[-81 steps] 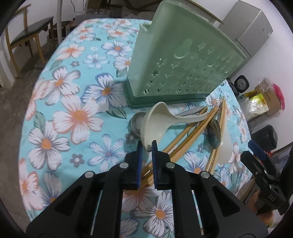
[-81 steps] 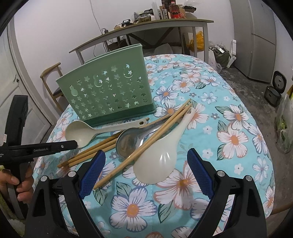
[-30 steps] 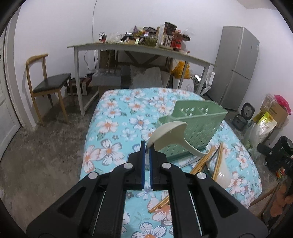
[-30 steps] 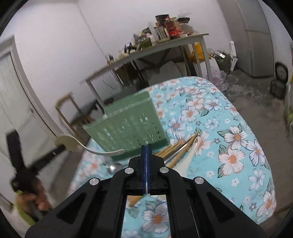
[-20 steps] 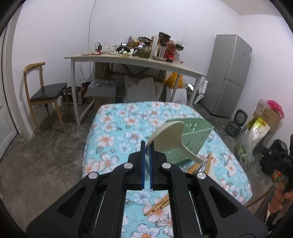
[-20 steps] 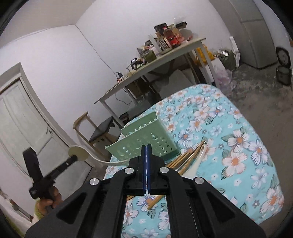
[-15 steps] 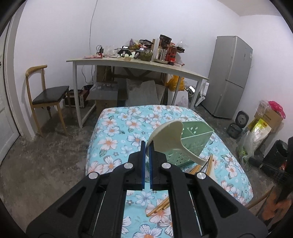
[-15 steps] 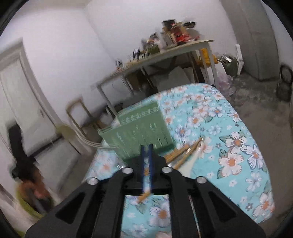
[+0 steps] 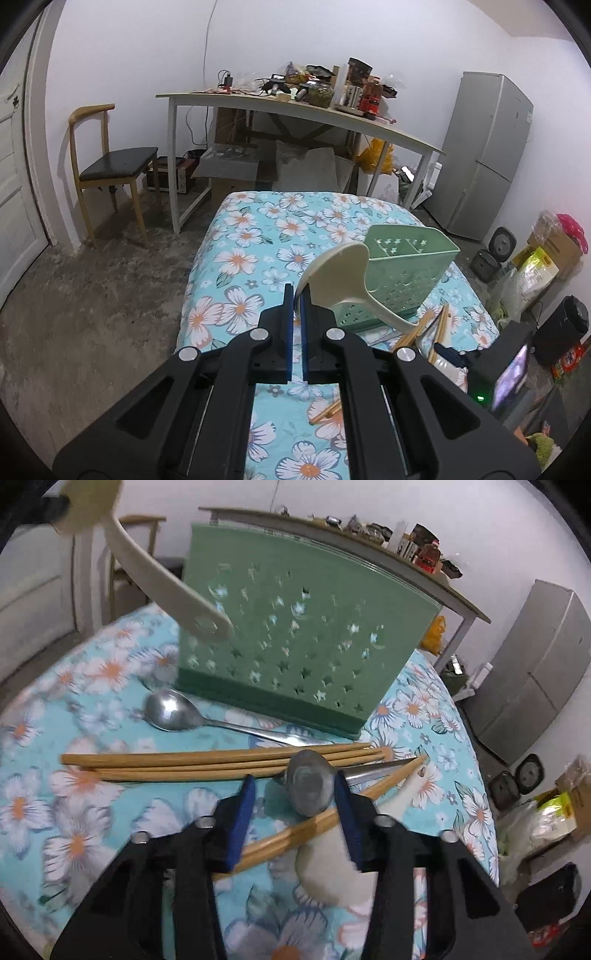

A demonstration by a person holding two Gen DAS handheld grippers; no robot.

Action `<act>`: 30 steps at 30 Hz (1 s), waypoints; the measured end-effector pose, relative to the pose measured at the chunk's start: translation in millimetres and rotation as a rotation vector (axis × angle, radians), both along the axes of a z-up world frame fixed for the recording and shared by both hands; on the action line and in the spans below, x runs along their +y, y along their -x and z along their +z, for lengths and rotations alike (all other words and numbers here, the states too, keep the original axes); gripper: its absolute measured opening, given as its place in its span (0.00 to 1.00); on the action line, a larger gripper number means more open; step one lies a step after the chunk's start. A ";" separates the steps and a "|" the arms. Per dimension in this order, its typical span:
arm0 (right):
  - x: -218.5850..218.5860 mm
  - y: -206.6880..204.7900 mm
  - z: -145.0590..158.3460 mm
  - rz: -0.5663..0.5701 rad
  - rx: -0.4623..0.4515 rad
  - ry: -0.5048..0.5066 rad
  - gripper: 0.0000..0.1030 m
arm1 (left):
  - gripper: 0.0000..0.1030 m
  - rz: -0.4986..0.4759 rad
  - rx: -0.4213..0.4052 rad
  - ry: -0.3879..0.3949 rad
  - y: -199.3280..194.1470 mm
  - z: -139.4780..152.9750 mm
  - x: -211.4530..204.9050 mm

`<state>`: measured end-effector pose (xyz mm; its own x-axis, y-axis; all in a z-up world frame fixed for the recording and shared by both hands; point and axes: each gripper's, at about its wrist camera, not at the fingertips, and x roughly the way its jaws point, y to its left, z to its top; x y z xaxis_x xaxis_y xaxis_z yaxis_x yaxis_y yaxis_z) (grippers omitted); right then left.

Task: Organize utensils
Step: 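Drop the cream ladle into the holder with the left tool while the right tool lifts the metal ladle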

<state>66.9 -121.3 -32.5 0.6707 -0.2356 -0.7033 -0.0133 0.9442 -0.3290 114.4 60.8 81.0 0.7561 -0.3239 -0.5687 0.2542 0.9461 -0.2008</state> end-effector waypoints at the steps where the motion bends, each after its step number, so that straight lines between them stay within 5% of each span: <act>1: -3.4 -3.7 -2.6 -0.011 0.013 -0.021 0.07 | 0.02 0.006 0.000 0.005 -1.4 0.2 2.7; 14: -102.6 35.9 100.5 -0.133 -0.193 -0.567 0.02 | 0.02 0.010 -0.109 -0.003 -25.3 37.9 6.8; 20: -125.7 53.6 123.5 -0.147 -0.269 -0.640 0.02 | 0.02 0.024 -0.201 -0.093 -44.1 59.1 -11.3; 30: -134.7 58.1 126.7 -0.139 -0.295 -0.652 0.02 | 0.02 0.023 -0.225 -0.242 -70.5 56.8 -41.9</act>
<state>8.8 -256.0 94.1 0.8483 0.0725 -0.5245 0.1236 0.9361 0.3294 185.0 18.9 137.7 0.8771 -0.1817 -0.4446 0.2452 0.9654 0.0892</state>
